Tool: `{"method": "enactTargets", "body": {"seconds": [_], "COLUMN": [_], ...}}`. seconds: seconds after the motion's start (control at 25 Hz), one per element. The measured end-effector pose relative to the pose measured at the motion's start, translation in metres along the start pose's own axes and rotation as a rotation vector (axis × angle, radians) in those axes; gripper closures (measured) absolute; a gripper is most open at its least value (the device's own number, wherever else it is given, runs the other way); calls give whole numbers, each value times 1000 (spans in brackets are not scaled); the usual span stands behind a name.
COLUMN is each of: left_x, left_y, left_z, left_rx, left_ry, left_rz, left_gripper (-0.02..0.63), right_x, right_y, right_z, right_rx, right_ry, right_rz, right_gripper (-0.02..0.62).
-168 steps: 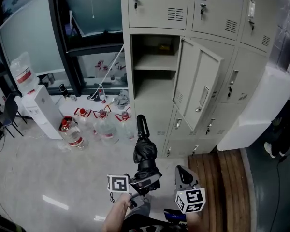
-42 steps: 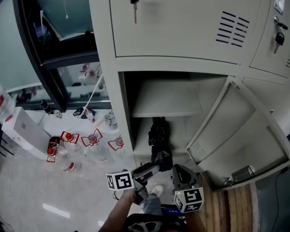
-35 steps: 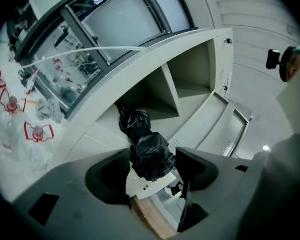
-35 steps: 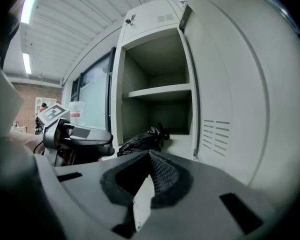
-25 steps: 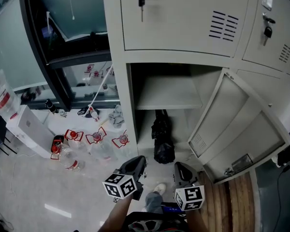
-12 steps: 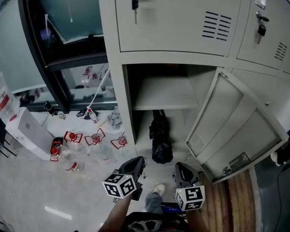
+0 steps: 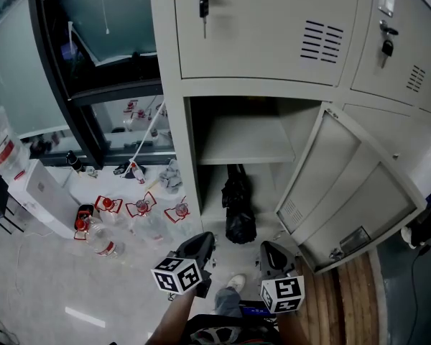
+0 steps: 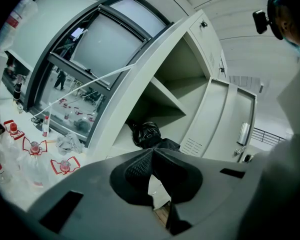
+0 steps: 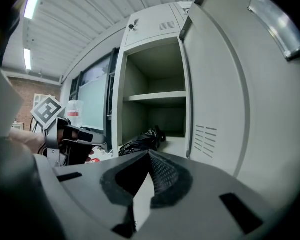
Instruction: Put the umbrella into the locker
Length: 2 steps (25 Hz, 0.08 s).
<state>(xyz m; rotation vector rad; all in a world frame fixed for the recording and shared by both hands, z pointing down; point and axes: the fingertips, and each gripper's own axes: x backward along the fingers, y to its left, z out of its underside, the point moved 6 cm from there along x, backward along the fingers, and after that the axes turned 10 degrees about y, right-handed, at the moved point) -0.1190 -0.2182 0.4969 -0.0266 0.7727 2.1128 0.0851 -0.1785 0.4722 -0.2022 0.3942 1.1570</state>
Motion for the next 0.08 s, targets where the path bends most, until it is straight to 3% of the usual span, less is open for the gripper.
{"method": "enactTargets", "body": {"seconds": [0.08], "left_x": [0], "left_y": [0], "left_z": [0], "left_rx": [0], "left_ry": [0], "left_rz": [4], "left_gripper": [592], "right_x": [0], "right_y": [0], "right_z": [0], "right_rx": [1], "right_ry": [-2], "right_rz": [0], "right_gripper": [595]}}
